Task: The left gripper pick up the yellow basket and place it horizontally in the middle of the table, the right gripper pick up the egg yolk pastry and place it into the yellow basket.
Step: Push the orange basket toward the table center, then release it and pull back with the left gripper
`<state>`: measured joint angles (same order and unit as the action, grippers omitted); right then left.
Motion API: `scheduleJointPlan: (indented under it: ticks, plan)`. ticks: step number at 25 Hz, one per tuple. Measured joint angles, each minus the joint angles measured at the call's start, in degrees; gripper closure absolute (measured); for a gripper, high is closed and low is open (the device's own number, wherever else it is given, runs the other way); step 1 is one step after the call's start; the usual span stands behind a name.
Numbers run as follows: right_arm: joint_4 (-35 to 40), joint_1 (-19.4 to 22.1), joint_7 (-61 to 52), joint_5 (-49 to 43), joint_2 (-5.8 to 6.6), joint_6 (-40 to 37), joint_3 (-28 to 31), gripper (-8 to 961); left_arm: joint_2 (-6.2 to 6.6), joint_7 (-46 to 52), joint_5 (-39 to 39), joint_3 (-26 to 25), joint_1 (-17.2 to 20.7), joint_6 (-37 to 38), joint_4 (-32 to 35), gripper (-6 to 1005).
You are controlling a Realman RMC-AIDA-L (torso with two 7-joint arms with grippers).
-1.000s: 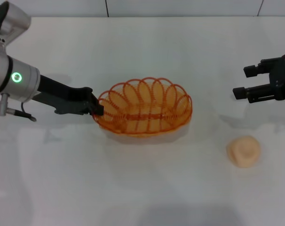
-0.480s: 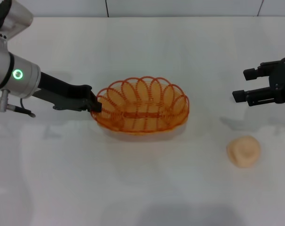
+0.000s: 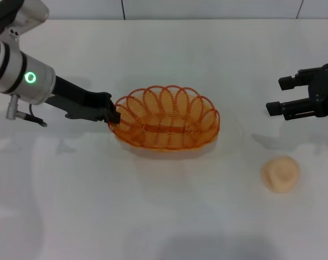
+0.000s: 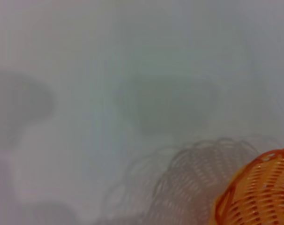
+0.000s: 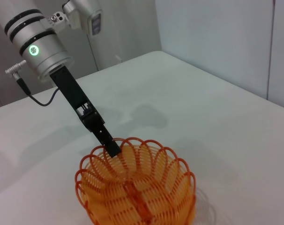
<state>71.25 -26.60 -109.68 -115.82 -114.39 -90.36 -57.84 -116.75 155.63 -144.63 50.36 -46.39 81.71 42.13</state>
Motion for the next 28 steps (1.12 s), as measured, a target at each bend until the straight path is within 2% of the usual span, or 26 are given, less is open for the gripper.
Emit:
scheduleJointPlan:
  ticks: [14, 28]
  plan:
    - [-0.2, -0.1, 0.1, 0.0, 0.16, 0.1, 0.0, 202, -0.77, 1.0, 0.6, -0.3, -0.1, -1.8, -2.2, 916]
    - [0.0, 0.2, 0.2, 0.2, 0.14, 0.1, 0.0, 202, -0.35, 2.7, 0.0, 0.2, -0.1, -1.3, -2.3, 913]
